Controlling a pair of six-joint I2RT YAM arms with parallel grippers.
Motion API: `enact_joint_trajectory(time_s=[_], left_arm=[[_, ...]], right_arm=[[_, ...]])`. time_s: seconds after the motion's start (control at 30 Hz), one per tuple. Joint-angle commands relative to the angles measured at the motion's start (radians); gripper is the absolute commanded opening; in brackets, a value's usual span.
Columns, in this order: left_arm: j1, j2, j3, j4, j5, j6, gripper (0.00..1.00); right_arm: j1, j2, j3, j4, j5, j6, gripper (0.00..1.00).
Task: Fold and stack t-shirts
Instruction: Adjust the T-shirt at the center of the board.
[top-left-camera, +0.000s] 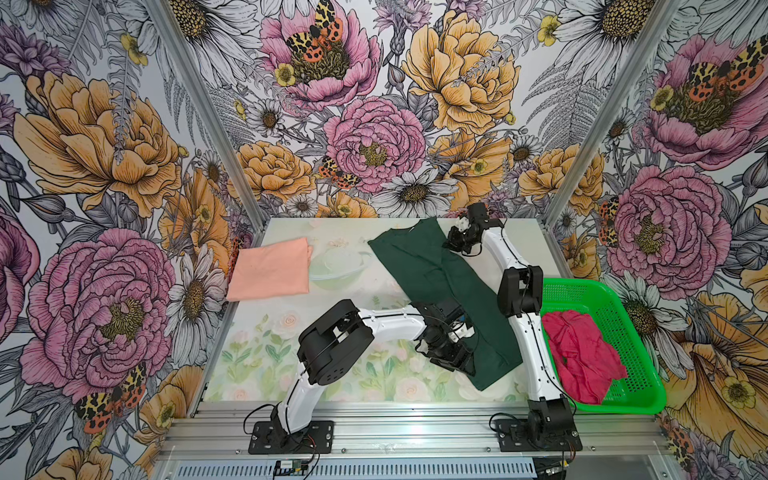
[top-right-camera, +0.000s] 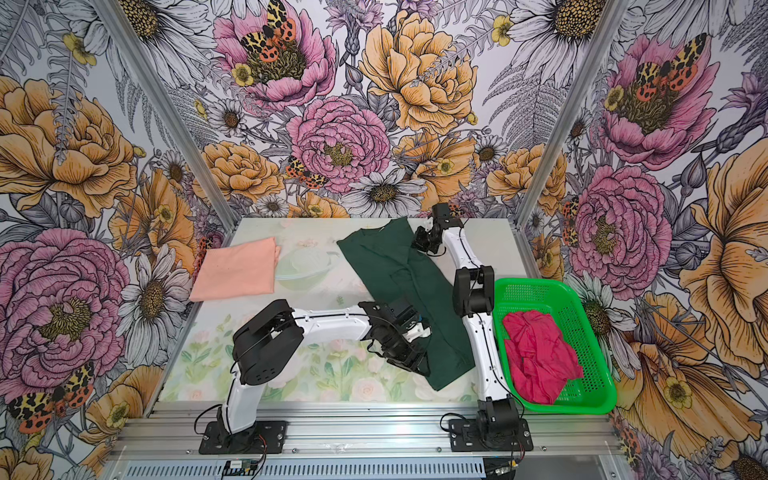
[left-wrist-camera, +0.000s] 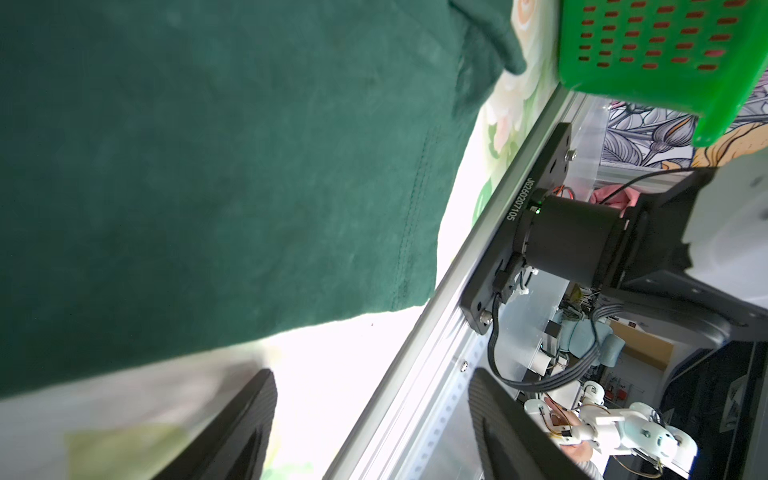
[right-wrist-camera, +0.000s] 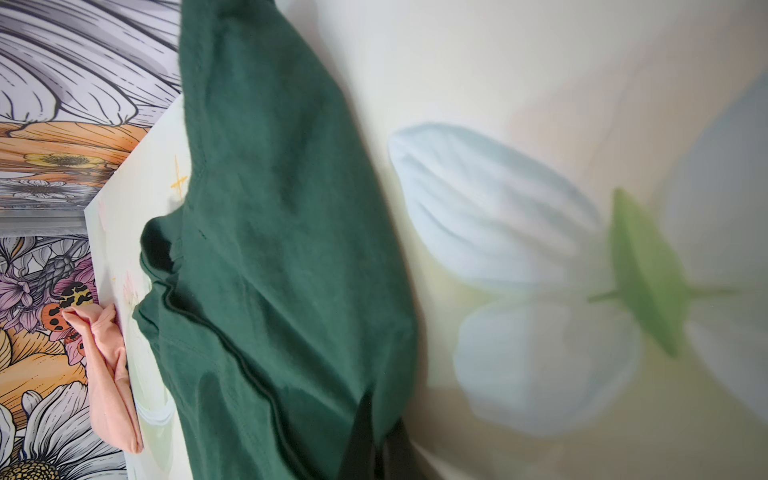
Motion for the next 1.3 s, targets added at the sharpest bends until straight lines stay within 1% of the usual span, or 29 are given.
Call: enact_joint_trajectory(time_s=[0.0, 0.17, 0.2, 0.23, 0.27, 0.3, 0.33, 0.37, 0.5, 0.57, 0.63, 0.8, 0.87, 0.9, 0.97, 1.1, 1.2, 1.27], left_arm=[[-0.037, 0.042, 0.026, -0.021, 0.018, -0.016, 0.74], [-0.064, 0.137, 0.135, -0.027, 0.016, -0.016, 0.72], [-0.068, 0.160, 0.152, -0.031, 0.027, -0.016, 0.69], [-0.070, 0.180, 0.166, -0.035, 0.038, -0.018, 0.60], [-0.071, 0.197, 0.173, -0.038, 0.053, -0.020, 0.46], [-0.070, 0.211, 0.180, -0.041, 0.066, -0.021, 0.24], [-0.070, 0.220, 0.180, -0.043, 0.070, -0.025, 0.06], [-0.070, 0.223, 0.178, -0.045, 0.072, -0.025, 0.00], [-0.067, 0.205, 0.150, -0.066, 0.060, -0.011, 0.00], [-0.061, 0.164, 0.105, -0.074, 0.032, -0.001, 0.00], [-0.040, 0.097, 0.023, -0.079, -0.008, -0.005, 0.00], [0.017, -0.135, -0.236, -0.081, -0.024, -0.074, 0.00], [0.017, -0.229, -0.338, -0.081, -0.020, -0.122, 0.00], [0.014, -0.297, -0.387, -0.081, -0.028, -0.158, 0.00], [0.013, -0.389, -0.469, -0.082, -0.044, -0.214, 0.00], [0.053, -0.559, -0.615, -0.097, -0.043, -0.269, 0.00], [0.071, -0.670, -0.703, -0.121, -0.041, -0.311, 0.00], [0.084, -0.735, -0.752, -0.139, -0.050, -0.333, 0.05]], right_arm=[[-0.002, -0.029, -0.041, -0.076, 0.018, -0.024, 0.00], [-0.003, -0.053, -0.089, -0.075, 0.020, -0.044, 0.00], [-0.002, -0.057, -0.096, -0.075, 0.022, -0.048, 0.00], [-0.002, -0.060, -0.100, -0.075, 0.023, -0.051, 0.00], [-0.002, -0.062, -0.101, -0.075, 0.023, -0.053, 0.00], [-0.002, -0.064, -0.104, -0.075, 0.021, -0.056, 0.00], [-0.002, -0.064, -0.105, -0.075, 0.020, -0.058, 0.00], [-0.002, -0.065, -0.105, -0.075, 0.020, -0.058, 0.00], [-0.003, -0.064, -0.106, -0.075, 0.021, -0.062, 0.00], [-0.004, -0.064, -0.108, -0.075, 0.019, -0.062, 0.00], [-0.002, -0.064, -0.118, -0.075, 0.012, -0.066, 0.00], [0.001, -0.071, -0.162, -0.075, 0.013, -0.086, 0.00], [0.001, -0.074, -0.177, -0.075, 0.012, -0.092, 0.00], [0.001, -0.078, -0.188, -0.075, 0.015, -0.096, 0.00], [0.003, -0.089, -0.216, -0.075, 0.022, -0.099, 0.00], [0.012, -0.135, -0.316, -0.072, 0.060, -0.112, 0.00], [0.028, -0.194, -0.417, -0.068, 0.119, -0.129, 0.00], [0.039, -0.234, -0.476, -0.064, 0.151, -0.141, 0.00]])
